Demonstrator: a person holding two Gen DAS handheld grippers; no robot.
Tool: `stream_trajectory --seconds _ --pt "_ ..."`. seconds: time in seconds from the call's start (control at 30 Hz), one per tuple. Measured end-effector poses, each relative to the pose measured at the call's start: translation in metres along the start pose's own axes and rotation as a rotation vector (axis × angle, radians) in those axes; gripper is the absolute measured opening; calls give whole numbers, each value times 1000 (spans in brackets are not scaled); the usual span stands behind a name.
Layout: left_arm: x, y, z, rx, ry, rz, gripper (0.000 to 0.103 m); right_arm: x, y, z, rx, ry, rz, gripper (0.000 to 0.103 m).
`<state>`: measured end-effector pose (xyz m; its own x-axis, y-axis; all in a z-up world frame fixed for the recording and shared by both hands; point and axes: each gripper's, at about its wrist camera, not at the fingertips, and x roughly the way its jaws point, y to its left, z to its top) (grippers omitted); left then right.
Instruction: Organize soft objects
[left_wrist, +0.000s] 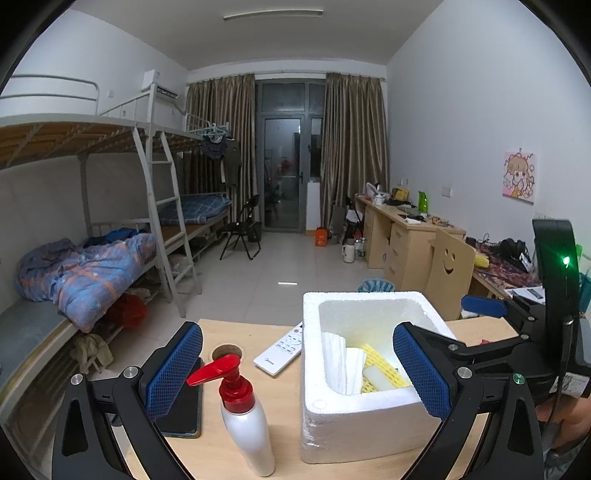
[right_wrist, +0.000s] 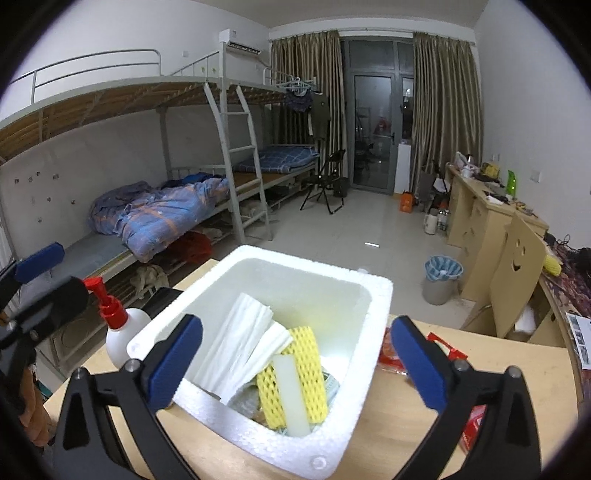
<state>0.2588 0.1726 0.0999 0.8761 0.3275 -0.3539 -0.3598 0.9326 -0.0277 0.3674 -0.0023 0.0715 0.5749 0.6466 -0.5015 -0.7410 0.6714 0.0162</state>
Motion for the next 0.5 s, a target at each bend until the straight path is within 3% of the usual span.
stream_trajectory --seconds 0.5 --pt "-31 -13 -4 23 -2 -1 103 -61 3 -10 25 -62 -22 103"
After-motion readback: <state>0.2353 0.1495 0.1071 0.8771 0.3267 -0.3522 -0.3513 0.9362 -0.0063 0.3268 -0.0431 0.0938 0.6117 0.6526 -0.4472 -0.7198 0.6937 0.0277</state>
